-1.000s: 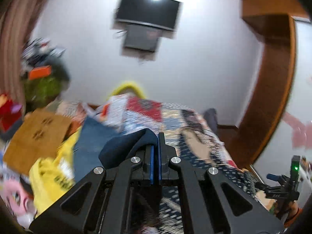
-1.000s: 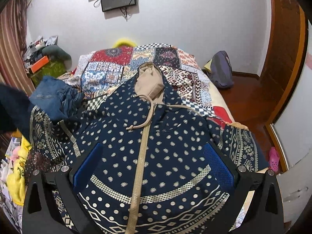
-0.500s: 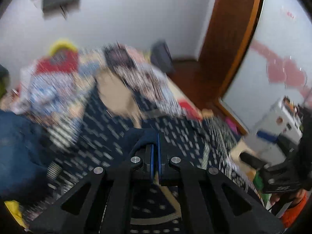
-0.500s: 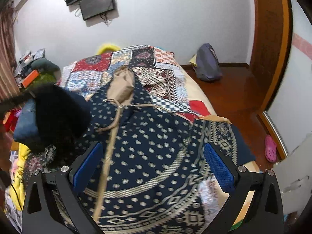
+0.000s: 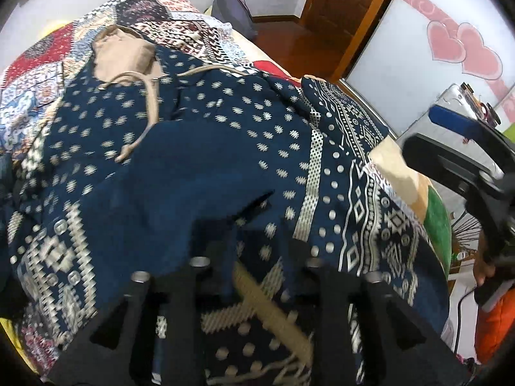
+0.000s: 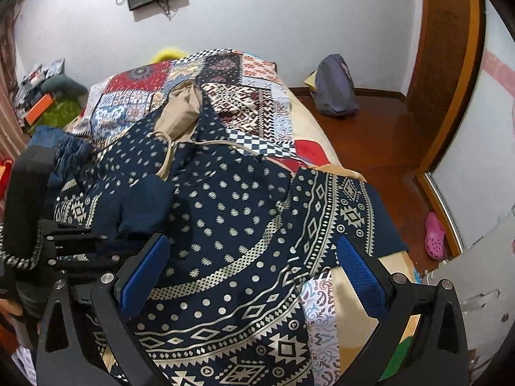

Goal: Fold large clothes

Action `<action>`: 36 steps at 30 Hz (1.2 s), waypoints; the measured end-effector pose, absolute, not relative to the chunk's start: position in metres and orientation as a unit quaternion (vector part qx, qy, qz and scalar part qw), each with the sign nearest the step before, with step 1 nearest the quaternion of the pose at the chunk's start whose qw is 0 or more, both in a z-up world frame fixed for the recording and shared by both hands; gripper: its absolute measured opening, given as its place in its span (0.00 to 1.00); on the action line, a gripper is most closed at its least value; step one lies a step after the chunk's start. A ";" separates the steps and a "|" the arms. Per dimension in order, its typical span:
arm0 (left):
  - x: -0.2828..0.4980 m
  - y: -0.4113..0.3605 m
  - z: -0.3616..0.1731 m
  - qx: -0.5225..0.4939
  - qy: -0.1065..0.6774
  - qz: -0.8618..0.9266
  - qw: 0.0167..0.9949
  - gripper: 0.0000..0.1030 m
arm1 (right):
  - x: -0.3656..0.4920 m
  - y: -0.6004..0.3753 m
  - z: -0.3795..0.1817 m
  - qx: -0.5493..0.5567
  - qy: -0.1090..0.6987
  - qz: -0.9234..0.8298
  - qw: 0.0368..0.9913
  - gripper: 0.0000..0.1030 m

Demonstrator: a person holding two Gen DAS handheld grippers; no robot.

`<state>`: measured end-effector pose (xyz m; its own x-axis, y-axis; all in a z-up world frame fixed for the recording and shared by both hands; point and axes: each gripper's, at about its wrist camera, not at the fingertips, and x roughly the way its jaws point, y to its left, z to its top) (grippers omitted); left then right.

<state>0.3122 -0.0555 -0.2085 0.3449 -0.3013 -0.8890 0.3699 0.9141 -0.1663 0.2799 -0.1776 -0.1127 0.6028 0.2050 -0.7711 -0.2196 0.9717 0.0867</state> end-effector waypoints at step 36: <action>0.248 0.115 -0.237 0.102 0.501 -0.045 0.858 0.62 | 0.290 -0.006 -0.184 -0.222 0.468 0.319 0.793 0.14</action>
